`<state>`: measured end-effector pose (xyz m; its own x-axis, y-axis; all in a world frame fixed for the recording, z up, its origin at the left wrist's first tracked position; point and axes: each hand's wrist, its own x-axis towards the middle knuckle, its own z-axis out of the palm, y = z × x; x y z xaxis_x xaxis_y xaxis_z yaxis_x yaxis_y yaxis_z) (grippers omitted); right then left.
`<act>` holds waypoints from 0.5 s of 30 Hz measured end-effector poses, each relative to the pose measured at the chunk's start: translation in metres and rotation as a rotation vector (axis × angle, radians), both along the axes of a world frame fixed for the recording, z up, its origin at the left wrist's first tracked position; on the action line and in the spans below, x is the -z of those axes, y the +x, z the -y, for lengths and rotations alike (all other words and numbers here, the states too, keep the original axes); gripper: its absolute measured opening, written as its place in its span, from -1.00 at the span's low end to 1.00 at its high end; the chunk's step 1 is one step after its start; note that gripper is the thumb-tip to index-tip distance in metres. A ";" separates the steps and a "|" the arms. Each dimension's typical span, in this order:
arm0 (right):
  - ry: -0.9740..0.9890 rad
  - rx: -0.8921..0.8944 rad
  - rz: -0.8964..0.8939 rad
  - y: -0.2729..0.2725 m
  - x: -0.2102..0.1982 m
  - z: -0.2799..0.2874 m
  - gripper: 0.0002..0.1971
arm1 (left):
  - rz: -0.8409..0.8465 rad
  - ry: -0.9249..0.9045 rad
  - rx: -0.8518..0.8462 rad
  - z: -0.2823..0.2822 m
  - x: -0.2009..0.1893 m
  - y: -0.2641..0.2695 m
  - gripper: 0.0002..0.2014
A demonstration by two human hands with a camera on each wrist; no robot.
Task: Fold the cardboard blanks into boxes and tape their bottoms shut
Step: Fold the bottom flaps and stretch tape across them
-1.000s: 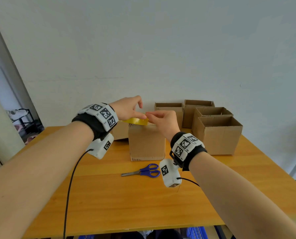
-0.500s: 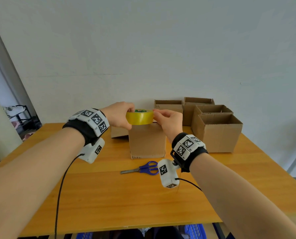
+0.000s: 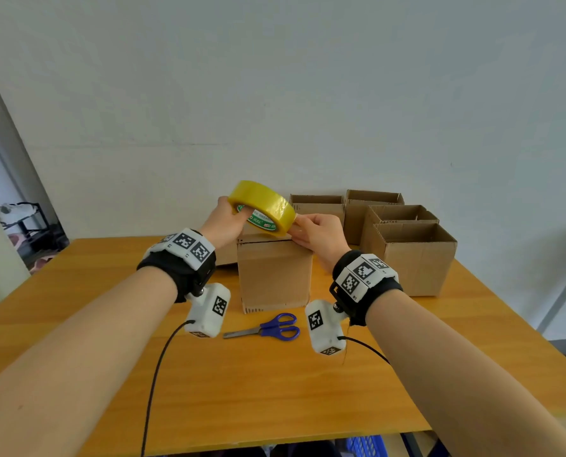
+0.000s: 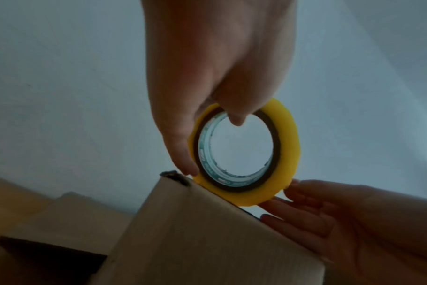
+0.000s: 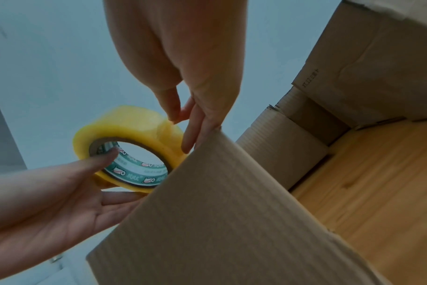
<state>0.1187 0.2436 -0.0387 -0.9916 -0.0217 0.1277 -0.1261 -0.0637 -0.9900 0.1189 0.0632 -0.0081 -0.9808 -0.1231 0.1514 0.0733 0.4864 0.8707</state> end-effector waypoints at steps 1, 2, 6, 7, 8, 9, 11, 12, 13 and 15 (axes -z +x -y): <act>0.001 -0.003 0.002 0.000 0.000 0.000 -0.77 | 0.001 0.062 -0.013 -0.002 0.002 -0.003 -0.54; -0.002 -0.005 0.002 0.000 0.000 0.000 -0.77 | 0.005 0.117 -0.020 -0.004 0.002 -0.005 -0.58; -0.031 -0.017 0.005 0.000 0.002 -0.002 -0.77 | 0.037 0.345 -0.013 -0.009 0.006 -0.005 -0.72; -0.032 -0.024 0.003 0.000 0.003 -0.002 -0.78 | 0.049 0.384 -0.006 -0.010 0.008 -0.004 -0.72; -0.028 -0.032 0.001 0.001 0.003 -0.001 -0.80 | 0.063 0.409 -0.006 -0.011 0.010 -0.003 -0.69; -0.020 -0.042 -0.003 0.001 0.002 -0.001 -0.80 | 0.064 0.437 -0.013 -0.011 0.011 -0.002 -0.67; 0.011 -0.068 -0.009 0.002 0.000 0.001 -0.78 | 0.046 0.475 -0.038 -0.012 0.011 0.001 -0.64; 0.023 -0.088 -0.008 0.003 -0.002 0.002 -0.76 | 0.040 0.494 -0.055 -0.012 0.010 0.002 -0.64; 0.020 -0.114 -0.005 0.004 -0.004 0.003 -0.75 | 0.037 0.524 -0.073 -0.013 0.010 0.002 -0.63; 0.003 -0.144 0.010 0.007 -0.009 0.004 -0.76 | 0.049 0.584 -0.100 -0.014 0.010 0.006 -0.62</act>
<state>0.1256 0.2393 -0.0301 -0.9794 -0.1642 0.1179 -0.1064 -0.0771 -0.9913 0.1248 0.0772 -0.0177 -0.9642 -0.2649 -0.0144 0.0049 -0.0721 0.9974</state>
